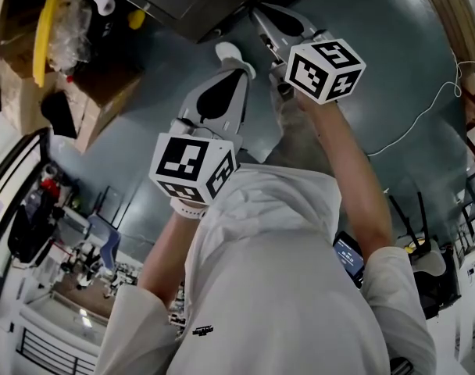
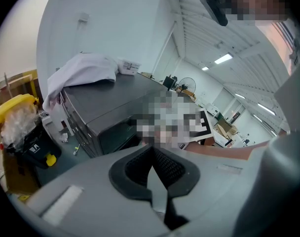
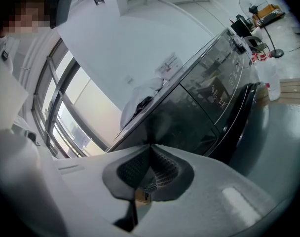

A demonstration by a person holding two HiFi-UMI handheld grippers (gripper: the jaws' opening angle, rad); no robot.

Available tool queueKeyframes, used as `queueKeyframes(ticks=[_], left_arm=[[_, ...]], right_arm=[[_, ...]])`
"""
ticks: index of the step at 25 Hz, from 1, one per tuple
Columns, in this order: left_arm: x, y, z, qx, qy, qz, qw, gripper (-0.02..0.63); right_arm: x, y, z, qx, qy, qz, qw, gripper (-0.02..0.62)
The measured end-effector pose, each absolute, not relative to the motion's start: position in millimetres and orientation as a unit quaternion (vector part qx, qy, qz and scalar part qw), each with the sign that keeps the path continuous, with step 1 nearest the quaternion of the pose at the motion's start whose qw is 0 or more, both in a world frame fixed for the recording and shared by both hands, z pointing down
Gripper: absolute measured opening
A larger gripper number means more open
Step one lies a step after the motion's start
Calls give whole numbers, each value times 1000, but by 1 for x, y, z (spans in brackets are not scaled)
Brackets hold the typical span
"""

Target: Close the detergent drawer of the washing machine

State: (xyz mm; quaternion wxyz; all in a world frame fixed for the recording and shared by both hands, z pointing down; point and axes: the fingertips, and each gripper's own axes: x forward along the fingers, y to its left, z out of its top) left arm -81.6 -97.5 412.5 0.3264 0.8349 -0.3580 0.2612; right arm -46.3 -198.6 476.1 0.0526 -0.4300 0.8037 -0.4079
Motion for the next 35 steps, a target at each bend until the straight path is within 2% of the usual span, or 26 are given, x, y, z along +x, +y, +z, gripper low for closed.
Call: queueKeyframes(ticks=[19,35], left_arm=[[-96,-97,386,842,-380,229,307,17],[-104,-94,348,843,-413,184,291,17]], right_arm=[[-43,-191,458,-437,817,-376,-7,-5],[-17,-150,392,-442,846,-289,-80,-5]])
